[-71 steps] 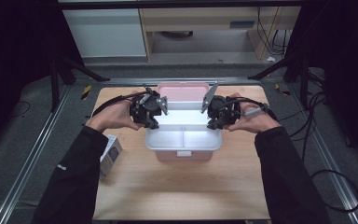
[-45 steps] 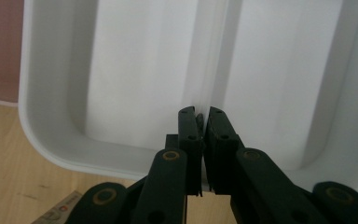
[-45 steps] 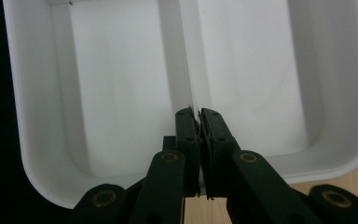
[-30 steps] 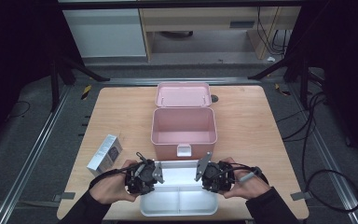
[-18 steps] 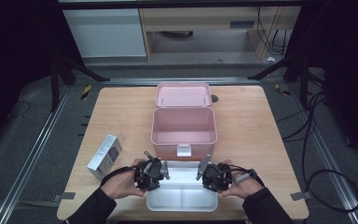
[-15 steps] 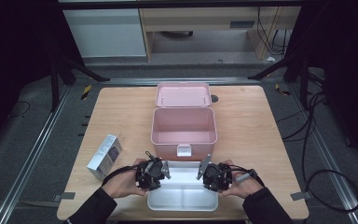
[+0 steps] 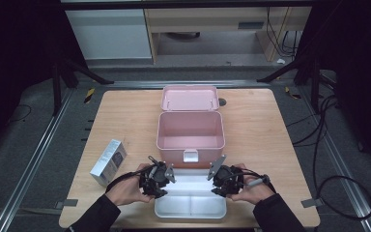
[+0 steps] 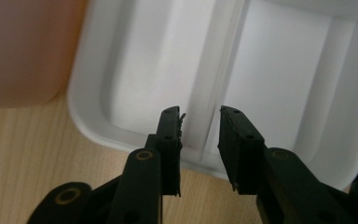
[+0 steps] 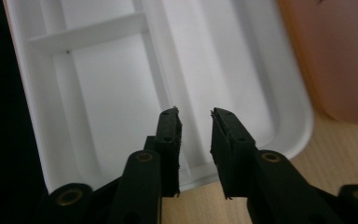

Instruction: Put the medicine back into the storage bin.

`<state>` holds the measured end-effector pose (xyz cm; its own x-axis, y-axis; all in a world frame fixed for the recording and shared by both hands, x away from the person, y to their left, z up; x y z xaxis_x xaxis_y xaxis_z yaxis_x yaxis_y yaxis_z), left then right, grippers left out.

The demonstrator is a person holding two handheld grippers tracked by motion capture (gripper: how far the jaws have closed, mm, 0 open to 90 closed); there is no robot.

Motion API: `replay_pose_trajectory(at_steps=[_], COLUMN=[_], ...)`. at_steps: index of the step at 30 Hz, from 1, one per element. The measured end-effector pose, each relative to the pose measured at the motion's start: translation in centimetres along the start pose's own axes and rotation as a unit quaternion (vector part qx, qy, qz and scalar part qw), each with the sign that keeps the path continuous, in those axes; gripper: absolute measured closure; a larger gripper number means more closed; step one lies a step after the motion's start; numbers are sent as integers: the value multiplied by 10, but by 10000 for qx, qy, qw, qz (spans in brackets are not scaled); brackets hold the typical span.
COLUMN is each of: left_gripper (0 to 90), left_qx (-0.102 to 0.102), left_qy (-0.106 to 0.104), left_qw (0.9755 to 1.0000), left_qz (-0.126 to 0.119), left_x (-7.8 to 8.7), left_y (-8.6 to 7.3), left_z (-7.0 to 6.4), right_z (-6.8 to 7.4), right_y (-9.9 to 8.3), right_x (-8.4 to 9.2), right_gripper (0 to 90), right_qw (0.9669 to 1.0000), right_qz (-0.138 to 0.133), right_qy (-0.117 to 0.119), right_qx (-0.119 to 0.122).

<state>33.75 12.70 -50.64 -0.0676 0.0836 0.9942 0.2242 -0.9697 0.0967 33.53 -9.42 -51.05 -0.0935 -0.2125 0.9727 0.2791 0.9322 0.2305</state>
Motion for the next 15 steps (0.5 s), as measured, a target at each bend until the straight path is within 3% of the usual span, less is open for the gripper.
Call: replay_pose_trajectory(at_steps=[2,3,4,5,6,7,8,10,12,13,14,15], left_gripper=[607,593,575,554,529,497,471,423,388,378,378,362], left_qx=[200,200,389,389,650,650,993,1344,1578,1578,1771,1854], left_qy=[105,105,228,228,318,318,398,469,521,521,523,534], left_qw=[9996,9996,9984,9984,9962,9962,9919,9862,9812,9812,9770,9747], left_qz=[-189,-189,-343,-343,-491,-491,-679,-851,-977,-977,-1069,-1125], left_x=[7,7,13,13,18,18,22,25,27,27,29,30], left_y=[-2,-2,-5,-5,-10,-10,-14,-21,-29,-29,-33,-35], left_z=[4,4,10,10,16,16,23,30,35,35,38,39], right_z=[-5,-8,-11,-11,-17,-20,-23,-28,-35,-35,-39,-43], right_y=[-1,-2,-3,-3,-6,-9,-12,-18,-25,-25,-29,-34], right_x=[7,11,15,15,21,24,27,31,33,33,34,34], right_gripper=[625,613,586,586,543,514,510,481,449,449,425,404], right_qw=[9995,9987,9976,9976,9956,9941,9928,9904,9861,9861,9839,9805], right_qz=[-265,-409,-539,-539,-712,-780,-826,-919,-1014,-1014,-1035,-1074], right_qy=[-121,-207,-272,-272,-334,-410,-460,-536,-660,-660,-722,-804], right_qx=[-152,-228,-340,-340,-519,-637,-736,-888,-1135,-1135,-1268,-1436])
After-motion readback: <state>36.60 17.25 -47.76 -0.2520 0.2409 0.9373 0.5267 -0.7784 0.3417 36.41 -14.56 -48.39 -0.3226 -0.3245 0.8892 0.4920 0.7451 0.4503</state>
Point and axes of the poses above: each handheld gripper's, and its own axes: x roughly backward along the jaws, y roughly out of its top, z roughly to its left, the point moved 5 cm from there along -x, roughly forward along the jaws, and after that the axes turned 11 degrees about z, right-handed, at the moved point
